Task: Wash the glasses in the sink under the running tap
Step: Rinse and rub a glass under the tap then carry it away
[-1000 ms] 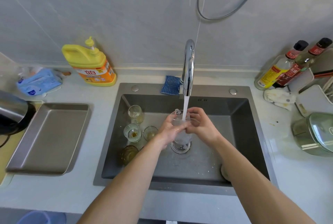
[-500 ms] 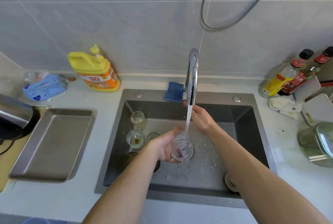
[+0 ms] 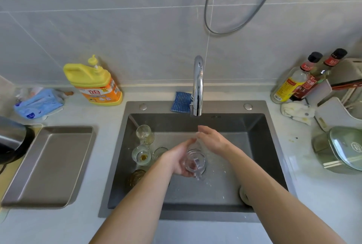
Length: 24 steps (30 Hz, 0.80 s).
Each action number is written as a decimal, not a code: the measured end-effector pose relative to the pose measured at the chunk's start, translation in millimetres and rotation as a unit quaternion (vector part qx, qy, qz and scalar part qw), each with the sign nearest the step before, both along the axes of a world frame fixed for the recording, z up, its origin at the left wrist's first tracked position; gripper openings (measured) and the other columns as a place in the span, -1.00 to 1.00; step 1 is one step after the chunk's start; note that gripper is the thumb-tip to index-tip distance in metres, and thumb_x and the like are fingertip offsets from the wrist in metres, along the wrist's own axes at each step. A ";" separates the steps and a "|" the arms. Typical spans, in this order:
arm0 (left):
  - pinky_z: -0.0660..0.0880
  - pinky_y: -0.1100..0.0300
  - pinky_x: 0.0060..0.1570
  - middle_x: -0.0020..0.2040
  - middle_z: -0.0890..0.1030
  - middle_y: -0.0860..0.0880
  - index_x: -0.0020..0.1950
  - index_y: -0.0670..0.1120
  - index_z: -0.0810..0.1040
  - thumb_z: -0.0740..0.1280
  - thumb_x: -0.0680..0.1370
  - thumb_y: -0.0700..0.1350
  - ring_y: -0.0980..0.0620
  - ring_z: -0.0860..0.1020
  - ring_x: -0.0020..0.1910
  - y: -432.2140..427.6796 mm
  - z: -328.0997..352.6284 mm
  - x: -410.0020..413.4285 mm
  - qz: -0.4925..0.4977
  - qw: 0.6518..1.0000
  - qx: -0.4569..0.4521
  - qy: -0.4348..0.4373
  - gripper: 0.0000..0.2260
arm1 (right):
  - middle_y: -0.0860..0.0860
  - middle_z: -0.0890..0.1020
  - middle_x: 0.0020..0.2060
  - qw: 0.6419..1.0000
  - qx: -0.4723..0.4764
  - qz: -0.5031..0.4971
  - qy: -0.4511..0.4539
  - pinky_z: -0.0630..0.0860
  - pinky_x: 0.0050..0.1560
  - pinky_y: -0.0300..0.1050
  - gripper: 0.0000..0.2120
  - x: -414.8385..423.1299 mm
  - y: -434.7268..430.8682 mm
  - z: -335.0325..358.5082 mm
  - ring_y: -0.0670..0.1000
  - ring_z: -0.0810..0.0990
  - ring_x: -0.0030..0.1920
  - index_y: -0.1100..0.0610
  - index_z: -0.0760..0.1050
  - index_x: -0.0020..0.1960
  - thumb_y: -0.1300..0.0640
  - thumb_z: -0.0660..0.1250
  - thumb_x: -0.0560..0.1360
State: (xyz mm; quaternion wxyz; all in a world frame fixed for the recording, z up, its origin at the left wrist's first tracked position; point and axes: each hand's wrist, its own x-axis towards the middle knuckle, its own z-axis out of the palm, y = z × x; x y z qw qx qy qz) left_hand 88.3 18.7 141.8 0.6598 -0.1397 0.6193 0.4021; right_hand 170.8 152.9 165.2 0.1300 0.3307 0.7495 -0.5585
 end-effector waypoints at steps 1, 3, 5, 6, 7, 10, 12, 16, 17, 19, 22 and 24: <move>0.60 -0.06 0.11 0.13 0.66 -0.24 0.24 -0.19 0.50 0.42 0.47 0.38 -0.18 0.66 0.07 3.1 0.5 1.4 0.005 1.000 -0.003 0.000 -0.33 | 0.05 0.35 0.58 1.000 0.001 0.004 -0.016 0.23 0.55 -0.05 -0.44 6.5 -0.7 -3.7 0.06 0.33 0.56 0.13 0.22 0.64 -0.02 0.20 0.70; 0.60 -0.05 0.07 0.12 0.67 -0.25 0.25 -0.20 0.52 0.41 0.48 0.37 -0.17 0.65 0.07 7.5 1.2 6.3 0.005 1.000 -0.004 -0.006 -0.32 | 0.11 0.49 0.46 0.999 0.001 0.006 -0.048 0.38 0.45 -0.01 -0.45 19.2 -3.3 -10.1 0.09 0.49 0.42 0.15 0.34 0.57 -0.12 0.19 0.69; 0.60 -0.05 0.09 0.12 0.69 -0.24 0.28 -0.19 0.54 0.40 0.48 0.38 -0.17 0.66 0.11 11.1 0.1 10.6 -0.007 1.000 0.014 -0.003 -0.32 | 0.11 0.58 0.31 0.997 -0.017 -0.027 -0.064 0.51 0.33 0.05 -0.46 29.9 -6.4 -15.6 0.08 0.58 0.24 0.15 0.40 0.49 -0.19 0.20 0.66; 0.61 -0.04 0.10 0.10 0.71 -0.22 0.29 -0.18 0.56 0.42 0.47 0.38 -0.16 0.67 0.10 11.7 -1.2 12.7 -0.013 1.000 0.028 0.002 -0.31 | 0.10 0.59 0.26 0.995 -0.048 -0.062 -0.066 0.54 0.30 0.08 -0.47 34.8 -7.8 -17.6 0.08 0.59 0.20 0.14 0.39 0.48 -0.18 0.23 0.65; 0.62 -0.02 0.07 0.06 0.73 -0.19 0.29 -0.17 0.58 0.43 0.46 0.37 -0.14 0.70 0.03 12.1 -3.5 14.5 -0.016 0.999 0.046 0.005 -0.32 | 0.08 0.60 0.21 0.989 -0.094 -0.102 -0.060 0.56 0.30 0.11 -0.50 39.6 -9.4 -17.8 0.07 0.61 0.17 0.13 0.38 0.46 -0.15 0.27 0.65; 0.58 0.09 -0.14 -0.07 0.68 -0.11 0.24 -0.12 0.64 0.49 0.46 0.30 0.00 0.62 -0.25 6.8 -6.1 16.3 -0.013 0.992 0.121 0.037 -0.43 | 0.01 0.63 0.17 0.954 -0.221 -0.202 -0.030 0.59 0.12 0.11 -0.71 53.7 -16.3 -12.5 0.02 0.65 0.09 0.09 0.48 0.32 -0.01 0.25 0.66; 0.51 0.15 -0.12 -0.03 0.65 -0.08 0.25 -0.08 0.64 0.52 0.42 0.27 0.04 0.53 -0.23 -1.5 -4.3 15.7 -0.052 0.981 0.179 0.052 -0.44 | 0.00 0.66 0.15 0.935 -0.243 -0.259 -0.009 0.55 -0.01 0.04 -0.75 61.2 -24.1 -9.7 -0.02 0.65 0.04 0.08 0.56 0.18 0.03 0.15 0.69; 0.51 0.10 0.12 0.00 0.72 -0.02 0.15 0.03 0.71 0.53 0.34 0.28 0.04 0.65 -0.07 -16.8 13.5 9.1 -0.156 0.947 0.275 0.046 -0.51 | 0.03 0.75 0.06 0.918 -0.258 -0.299 0.028 0.52 0.26 0.15 -0.63 71.0 -43.9 -13.3 0.07 0.68 0.09 0.09 0.64 0.18 -0.03 0.11 0.70; 0.51 0.08 0.18 0.03 0.72 -0.05 0.15 0.00 0.72 0.57 0.28 0.33 0.02 0.66 0.00 -19.1 15.2 7.0 -0.175 0.941 0.286 0.050 -0.42 | 0.05 0.75 0.04 0.915 -0.260 -0.307 0.037 0.53 0.25 0.12 -0.63 72.3 -50.2 -13.0 0.08 0.69 0.05 0.10 0.65 0.18 -0.04 0.12 0.69; 0.54 0.08 0.17 0.03 0.71 -0.08 0.19 -0.10 0.68 0.57 0.22 0.41 -0.01 0.66 0.02 -21.9 16.0 4.9 -0.188 0.938 0.288 0.055 -0.25 | 0.08 0.75 -0.03 0.908 -0.248 -0.334 0.053 0.56 0.22 0.10 -0.64 73.3 -62.9 -10.2 0.07 0.69 -0.04 0.10 0.66 0.14 -0.08 0.18 0.68; 0.56 -0.10 0.21 -0.06 0.71 -0.02 0.16 -0.03 0.66 0.56 0.21 0.44 -0.04 0.68 -0.01 -23.3 17.2 5.4 -0.202 0.933 0.286 0.082 -0.28 | 0.08 0.74 -0.13 0.896 -0.209 -0.385 0.074 0.60 0.20 0.14 -0.63 77.8 -82.4 -1.7 0.08 0.70 -0.09 0.14 0.62 0.14 -0.14 0.25 0.67; 0.50 -0.21 0.29 -0.10 0.69 0.05 0.18 0.02 0.64 0.56 0.27 0.41 -0.08 0.65 0.08 -24.1 21.0 10.4 -0.205 0.929 0.290 0.108 -0.35 | 0.10 0.72 -0.10 0.886 -0.184 -0.415 0.095 0.61 0.12 0.11 -0.63 84.4 -91.4 1.4 0.08 0.67 -0.10 0.16 0.57 0.20 -0.13 0.28 0.65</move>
